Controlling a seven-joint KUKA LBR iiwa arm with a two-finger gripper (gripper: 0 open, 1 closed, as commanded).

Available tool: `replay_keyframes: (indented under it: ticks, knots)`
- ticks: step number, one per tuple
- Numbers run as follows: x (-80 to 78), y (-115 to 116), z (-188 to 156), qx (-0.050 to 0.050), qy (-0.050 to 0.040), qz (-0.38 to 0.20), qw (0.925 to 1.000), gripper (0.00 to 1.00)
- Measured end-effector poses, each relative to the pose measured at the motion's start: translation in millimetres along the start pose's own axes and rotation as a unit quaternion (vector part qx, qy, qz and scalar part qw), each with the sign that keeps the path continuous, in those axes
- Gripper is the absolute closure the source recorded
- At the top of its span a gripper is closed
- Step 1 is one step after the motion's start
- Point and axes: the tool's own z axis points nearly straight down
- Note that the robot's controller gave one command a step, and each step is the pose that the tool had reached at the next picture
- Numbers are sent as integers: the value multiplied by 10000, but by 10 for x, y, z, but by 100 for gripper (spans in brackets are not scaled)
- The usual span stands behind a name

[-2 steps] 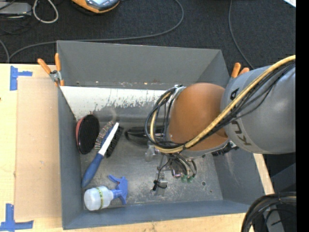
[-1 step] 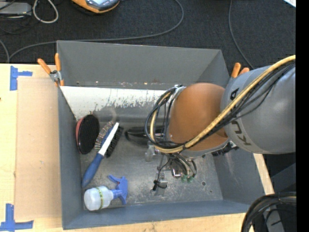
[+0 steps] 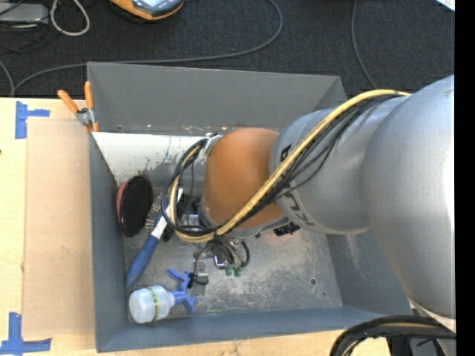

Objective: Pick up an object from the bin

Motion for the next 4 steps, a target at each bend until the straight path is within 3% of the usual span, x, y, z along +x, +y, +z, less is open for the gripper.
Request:
replay_keyframes:
  ticks: [1,2,3,4]
  knots:
    - [146,2,3,24,-14,158,9999,0]
    - [229,313,520,14,16,-417,9991,0]
    - [228,309,515,14,15,-399,9992,100]
    - [227,307,515,14,14,-392,9992,100]
